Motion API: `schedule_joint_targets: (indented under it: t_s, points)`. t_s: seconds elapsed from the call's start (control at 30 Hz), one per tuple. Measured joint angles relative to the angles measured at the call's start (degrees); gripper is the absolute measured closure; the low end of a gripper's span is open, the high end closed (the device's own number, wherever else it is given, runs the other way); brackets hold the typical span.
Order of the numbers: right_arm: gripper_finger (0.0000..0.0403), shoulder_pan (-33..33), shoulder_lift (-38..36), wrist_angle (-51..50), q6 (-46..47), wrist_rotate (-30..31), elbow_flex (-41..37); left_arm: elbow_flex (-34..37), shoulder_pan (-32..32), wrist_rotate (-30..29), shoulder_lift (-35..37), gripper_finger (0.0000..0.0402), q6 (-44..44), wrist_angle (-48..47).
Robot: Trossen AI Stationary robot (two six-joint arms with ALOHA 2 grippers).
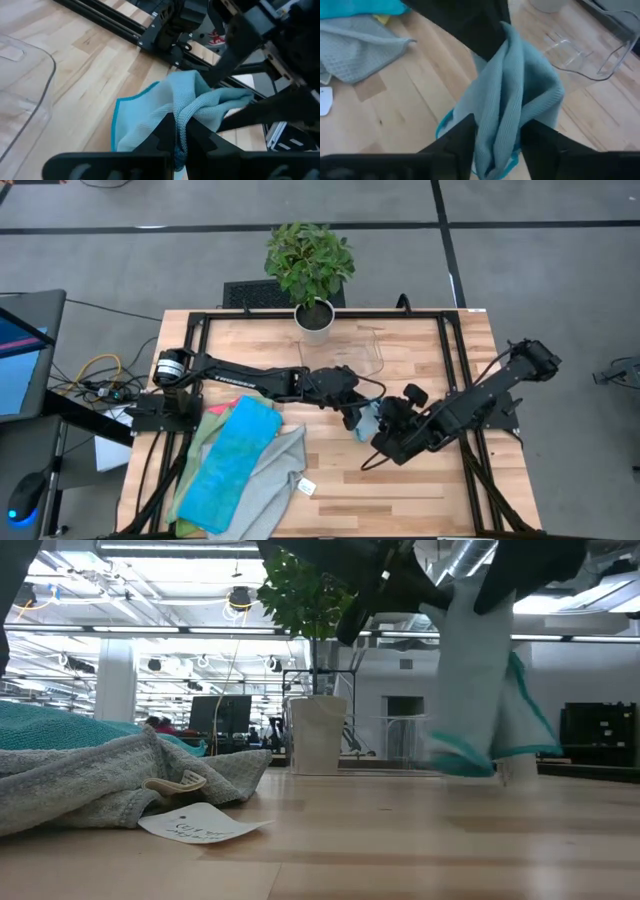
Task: Fold microfiber towels
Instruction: Fold the light blue microfiber cloth
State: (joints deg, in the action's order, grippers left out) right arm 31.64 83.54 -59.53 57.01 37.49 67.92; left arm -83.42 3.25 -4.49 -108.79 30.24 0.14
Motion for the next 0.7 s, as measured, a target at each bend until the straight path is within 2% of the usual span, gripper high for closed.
schedule_joint_targets:
  t_s: [0.07, 0.17, 0.2, 0.3, 0.47, 0.6, 0.7]
  points:
    - [0.0285, 0.1, -0.7, 0.0, 0.0, -0.1, 0.0, 0.0, 0.0, 0.0, 0.0, 0.0398, 0.0, 0.0]
    - [0.0371, 0.2, -2.2, -0.1, -0.3, -1.2, 0.0, 0.0, -0.1, 0.1, 0.0, 0.0397, 0.5, 0.2]
    - [0.0380, 0.2, -2.6, -0.1, -0.5, -1.9, 0.0, 0.0, -0.1, 0.3, 0.0, 0.0397, 0.8, 0.4]
    - [0.0380, 0.2, -3.9, -0.3, -0.5, -3.6, 0.3, 0.0, -0.1, 2.0, 0.0, 0.0391, 0.9, 0.9]
    - [0.0380, 2.6, -5.7, -4.0, -1.9, -5.0, 4.7, -0.4, -0.2, 8.2, 0.0, 0.0366, -1.0, 0.9]
    - [0.0380, 4.9, -6.5, -9.0, -2.4, -6.0, 8.5, -3.5, -0.2, 12.6, 0.0, 0.0335, -2.9, 0.3]
    - [0.0380, 6.2, -7.6, -7.9, -4.4, -9.2, 8.9, -6.2, -0.2, 13.9, 0.0, 0.0320, -4.5, -1.5]
